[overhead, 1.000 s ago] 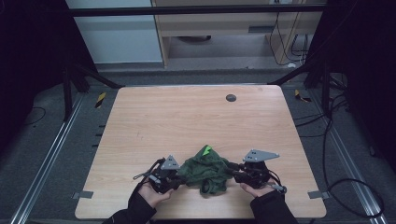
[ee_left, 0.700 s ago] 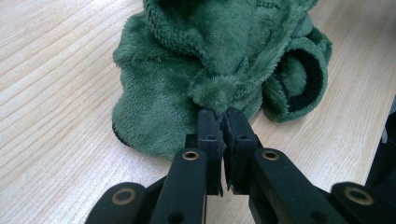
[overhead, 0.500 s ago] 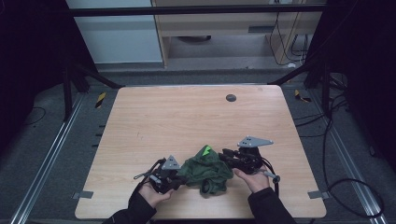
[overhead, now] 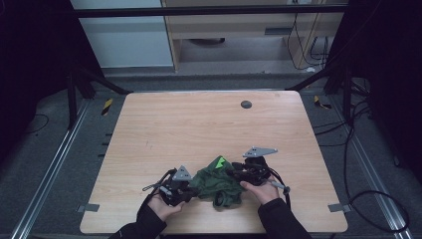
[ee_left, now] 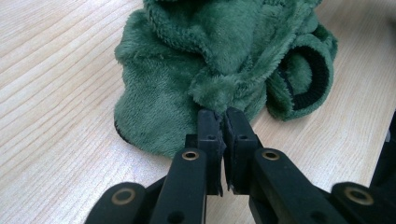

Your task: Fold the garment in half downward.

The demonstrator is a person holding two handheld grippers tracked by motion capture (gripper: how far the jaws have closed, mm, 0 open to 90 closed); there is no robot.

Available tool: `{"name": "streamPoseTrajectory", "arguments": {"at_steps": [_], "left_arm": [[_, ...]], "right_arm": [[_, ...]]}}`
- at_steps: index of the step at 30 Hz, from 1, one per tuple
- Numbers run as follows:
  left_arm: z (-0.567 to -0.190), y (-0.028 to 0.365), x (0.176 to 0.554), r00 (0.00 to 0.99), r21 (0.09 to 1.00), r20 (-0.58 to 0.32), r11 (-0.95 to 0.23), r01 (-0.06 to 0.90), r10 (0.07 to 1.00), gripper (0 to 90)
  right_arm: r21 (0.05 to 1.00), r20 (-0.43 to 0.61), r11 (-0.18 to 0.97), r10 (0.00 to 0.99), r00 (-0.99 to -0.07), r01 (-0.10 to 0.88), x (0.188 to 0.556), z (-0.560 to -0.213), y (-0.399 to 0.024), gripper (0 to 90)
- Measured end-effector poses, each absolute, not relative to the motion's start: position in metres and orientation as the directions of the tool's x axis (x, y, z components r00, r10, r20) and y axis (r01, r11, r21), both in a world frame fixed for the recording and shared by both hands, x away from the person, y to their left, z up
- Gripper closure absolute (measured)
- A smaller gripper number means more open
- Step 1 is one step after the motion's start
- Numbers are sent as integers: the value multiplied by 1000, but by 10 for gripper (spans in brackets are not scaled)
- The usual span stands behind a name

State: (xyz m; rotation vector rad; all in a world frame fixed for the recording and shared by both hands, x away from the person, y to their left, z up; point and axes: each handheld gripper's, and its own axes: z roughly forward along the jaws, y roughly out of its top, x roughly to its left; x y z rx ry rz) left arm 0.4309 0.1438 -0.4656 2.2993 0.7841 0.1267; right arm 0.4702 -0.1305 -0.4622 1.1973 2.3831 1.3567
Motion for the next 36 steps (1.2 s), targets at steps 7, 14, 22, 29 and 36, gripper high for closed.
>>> {"name": "streamPoseTrajectory", "arguments": {"at_steps": [7,14,22,29,36], "left_arm": [[-466,145,432,809,645,-130,-571,508,573,831],[-448,154,440,776,695,-137,-498,518,616,709],[-433,153,462,759,726,-169,-441,527,629,644],[-431,140,471,773,724,-143,-467,508,619,625],[-431,126,480,782,718,-132,-485,500,610,625]], "right_arm": [[770,241,292,690,-682,567,467,-464,-133,826],[782,236,288,684,-691,553,463,-460,-141,887],[785,229,292,682,-694,547,462,-459,-141,890],[786,227,297,677,-700,542,462,-458,-139,889],[787,211,313,673,-709,532,463,-458,-137,889]]}}
